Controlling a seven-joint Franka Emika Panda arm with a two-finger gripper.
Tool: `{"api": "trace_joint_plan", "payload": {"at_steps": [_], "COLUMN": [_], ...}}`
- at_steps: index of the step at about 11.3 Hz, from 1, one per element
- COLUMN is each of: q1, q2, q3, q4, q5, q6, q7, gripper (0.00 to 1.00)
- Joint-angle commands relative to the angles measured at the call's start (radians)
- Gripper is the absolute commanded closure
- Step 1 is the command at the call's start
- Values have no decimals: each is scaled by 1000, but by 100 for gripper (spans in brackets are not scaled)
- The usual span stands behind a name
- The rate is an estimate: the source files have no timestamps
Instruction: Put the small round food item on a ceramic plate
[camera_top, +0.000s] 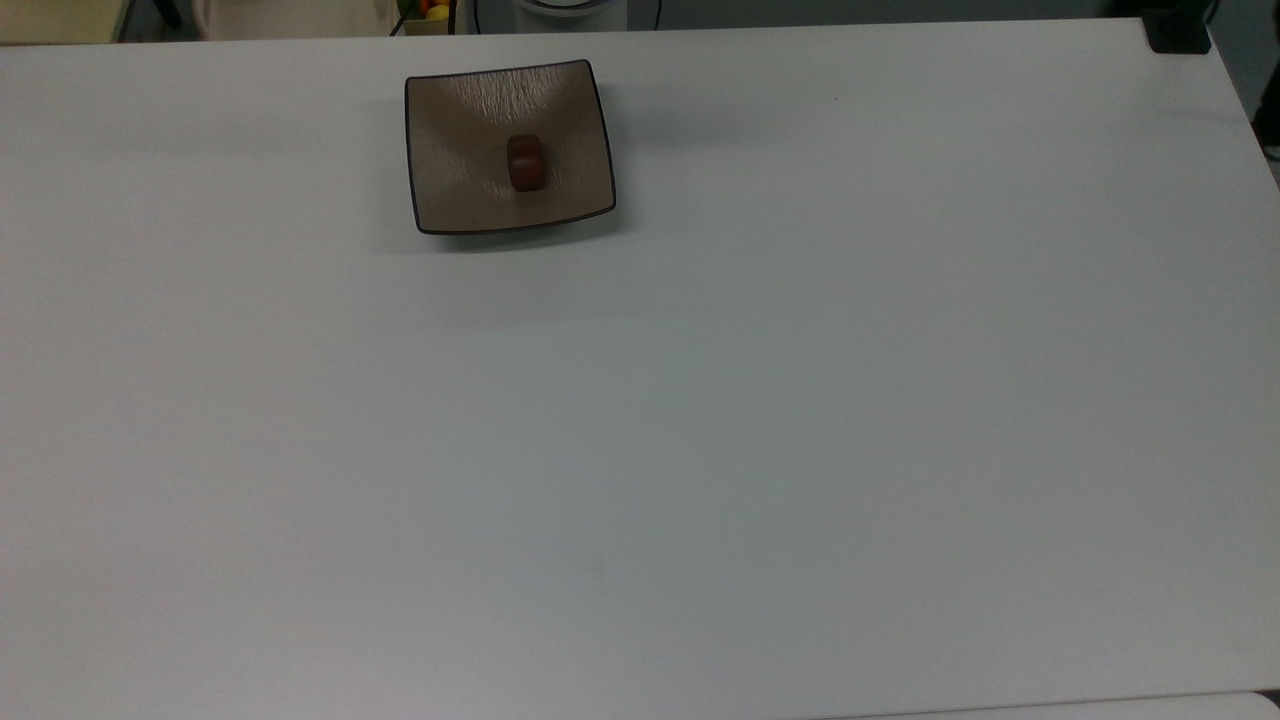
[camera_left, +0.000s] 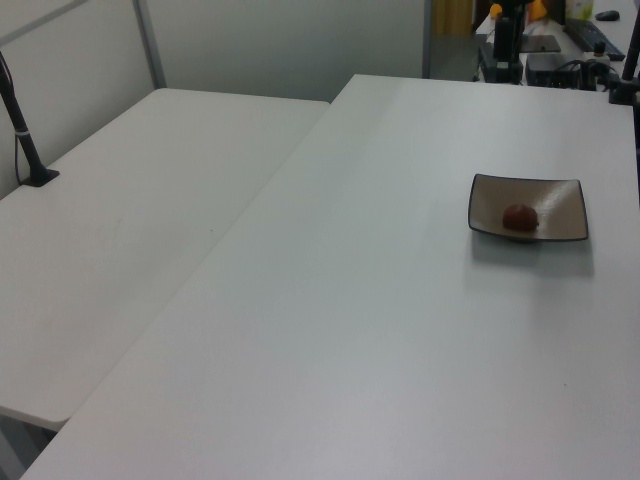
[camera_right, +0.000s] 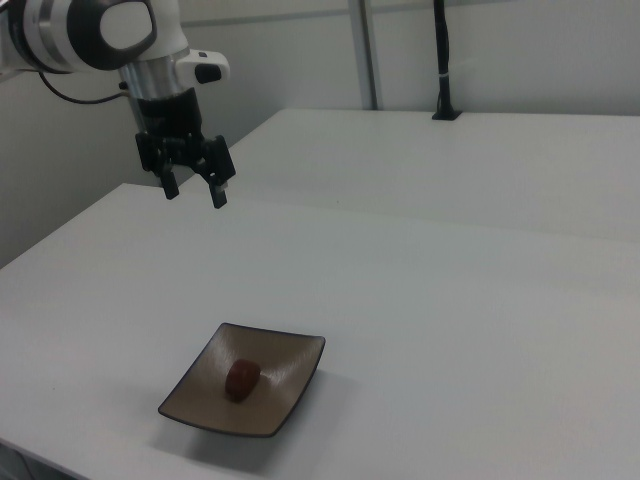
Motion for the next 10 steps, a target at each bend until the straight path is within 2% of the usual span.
{"api": "trace_joint_plan", "payload": {"at_steps": [1, 4, 6, 10], "q1": [-8, -17, -25, -30], "q2": [19, 33, 44, 48], "q3": [3, 5, 5, 14], "q4": [33, 26, 26, 25], "q5": [82, 94, 94, 94], "q6": [42, 142, 173, 174], "q7": [-30, -89, -211, -219], "gripper": [0, 0, 0, 0]}}
